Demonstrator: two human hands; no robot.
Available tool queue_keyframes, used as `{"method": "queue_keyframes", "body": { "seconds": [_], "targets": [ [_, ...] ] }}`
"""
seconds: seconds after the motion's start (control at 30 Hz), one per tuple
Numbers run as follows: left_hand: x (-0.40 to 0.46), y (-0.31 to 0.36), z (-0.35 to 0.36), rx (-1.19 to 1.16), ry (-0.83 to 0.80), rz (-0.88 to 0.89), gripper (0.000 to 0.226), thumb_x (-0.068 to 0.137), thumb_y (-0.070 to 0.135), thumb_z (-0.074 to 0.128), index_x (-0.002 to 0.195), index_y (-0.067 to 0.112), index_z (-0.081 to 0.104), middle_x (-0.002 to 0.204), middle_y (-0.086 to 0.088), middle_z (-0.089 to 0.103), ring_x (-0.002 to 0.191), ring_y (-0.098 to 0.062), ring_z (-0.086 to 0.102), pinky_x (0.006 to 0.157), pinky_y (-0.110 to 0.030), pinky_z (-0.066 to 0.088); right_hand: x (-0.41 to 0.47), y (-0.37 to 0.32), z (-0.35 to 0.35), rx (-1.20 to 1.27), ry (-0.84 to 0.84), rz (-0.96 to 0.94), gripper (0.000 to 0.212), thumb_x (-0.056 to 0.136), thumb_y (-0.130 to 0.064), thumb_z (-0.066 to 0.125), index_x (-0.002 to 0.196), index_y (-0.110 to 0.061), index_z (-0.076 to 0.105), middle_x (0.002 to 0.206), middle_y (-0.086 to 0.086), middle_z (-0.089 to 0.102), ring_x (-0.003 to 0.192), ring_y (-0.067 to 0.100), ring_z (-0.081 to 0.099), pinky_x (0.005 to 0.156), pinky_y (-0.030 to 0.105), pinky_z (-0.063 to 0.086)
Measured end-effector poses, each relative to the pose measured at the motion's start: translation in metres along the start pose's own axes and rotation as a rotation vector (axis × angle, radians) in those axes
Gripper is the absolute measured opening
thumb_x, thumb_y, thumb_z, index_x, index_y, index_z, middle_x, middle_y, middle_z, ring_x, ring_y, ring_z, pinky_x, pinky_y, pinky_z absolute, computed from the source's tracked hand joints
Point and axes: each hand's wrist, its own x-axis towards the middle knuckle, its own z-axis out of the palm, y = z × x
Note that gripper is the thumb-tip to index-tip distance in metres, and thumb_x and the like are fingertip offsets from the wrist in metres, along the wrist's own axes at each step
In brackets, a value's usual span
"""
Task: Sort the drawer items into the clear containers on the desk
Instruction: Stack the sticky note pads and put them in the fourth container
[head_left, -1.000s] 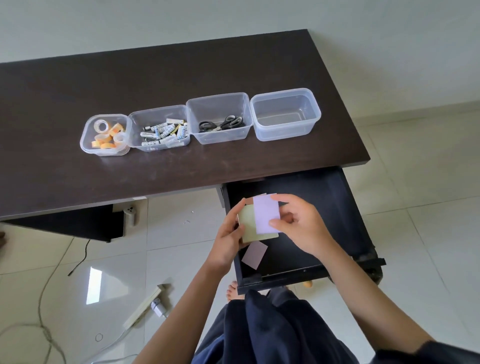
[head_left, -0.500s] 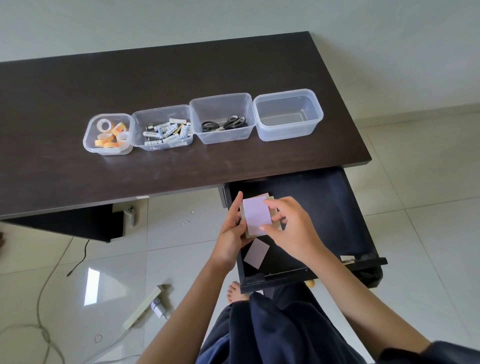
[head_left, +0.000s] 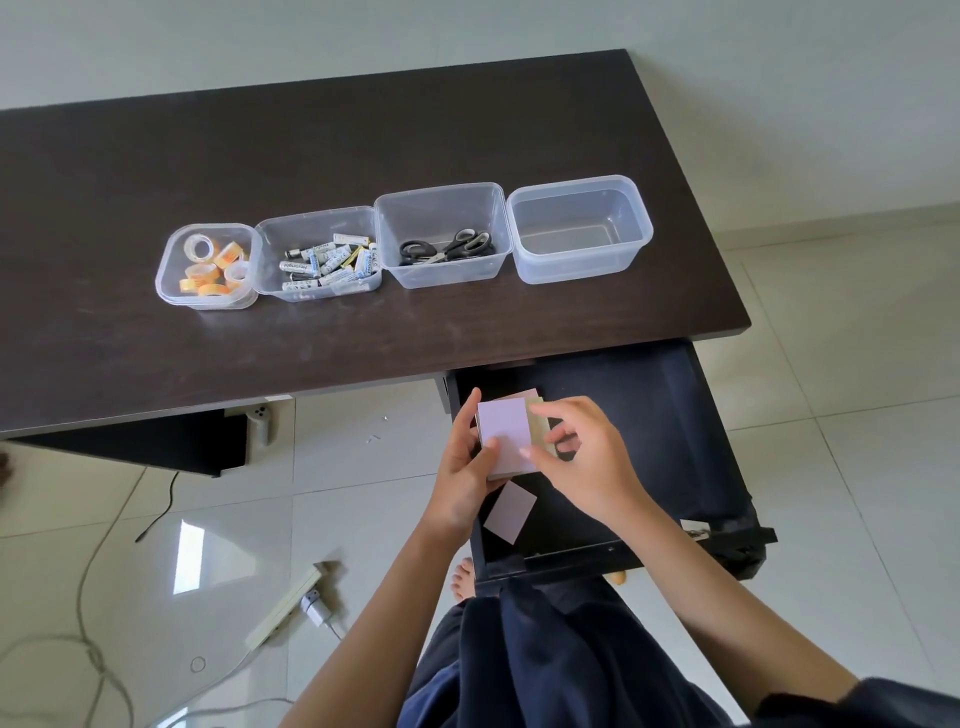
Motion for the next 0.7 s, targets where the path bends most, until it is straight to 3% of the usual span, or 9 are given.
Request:
{"method": "queue_keyframes", "body": {
  "seconds": [0.13,0.3,0.47,0.63,0.7],
  "targets": [
    [-0.003,-0.007,-0.015,-0.019,0.068,-0.02,0.053,0.098,0.016,0.045,0.139,0.043,0.025,0.122,0.002,0.054,0.112,-0.019,0.056,0.081,-0.03,0.058,0.012,0.023,0.004,0.086,0.113,0.173,0.024,0.082,-0.015,0.072,0.105,-0.019,0.066,0.108,-0.003,0.061,0.079,0.007,0.061,0.064,0.008,0.049],
    [-0.009,-0.008,-0.032,-0.052,0.138,-0.048,0.056,0.098,0.014,0.045,0.139,0.044,0.023,0.125,-0.001,0.053,0.107,-0.017,0.057,0.075,-0.026,0.058,0.032,0.077,0.025,-0.06,-0.032,0.309,0.03,0.087,-0.015,0.067,0.116,-0.012,0.062,0.117,0.006,0.06,0.083,0.01,0.057,0.066,0.01,0.042],
    [-0.018,-0.012,-0.048,-0.051,0.204,-0.057,0.056,0.097,0.017,0.047,0.138,0.048,0.025,0.125,-0.003,0.053,0.11,-0.021,0.056,0.086,-0.034,0.056,0.067,0.107,0.053,-0.19,-0.192,0.307,0.037,0.088,-0.015,0.065,0.123,-0.012,0.056,0.121,0.009,0.055,0.095,0.021,0.059,0.076,0.026,0.047],
    [-0.026,-0.015,-0.054,-0.05,0.256,-0.05,0.059,0.097,0.019,0.049,0.142,0.047,0.024,0.119,-0.003,0.054,0.109,-0.019,0.057,0.085,-0.032,0.056,0.107,0.117,0.075,-0.323,-0.315,0.239,0.048,0.086,-0.013,0.06,0.133,-0.017,0.048,0.137,0.007,0.046,0.121,0.031,0.047,0.096,0.045,0.047],
    [-0.027,-0.017,-0.054,-0.05,0.28,-0.046,0.059,0.097,0.018,0.047,0.143,0.046,0.023,0.119,-0.003,0.054,0.11,-0.02,0.057,0.082,-0.029,0.056,0.112,0.122,0.079,-0.389,-0.361,0.226,0.046,0.085,-0.011,0.059,0.13,-0.017,0.049,0.137,0.007,0.045,0.12,0.033,0.045,0.094,0.046,0.047]
  ]
}}
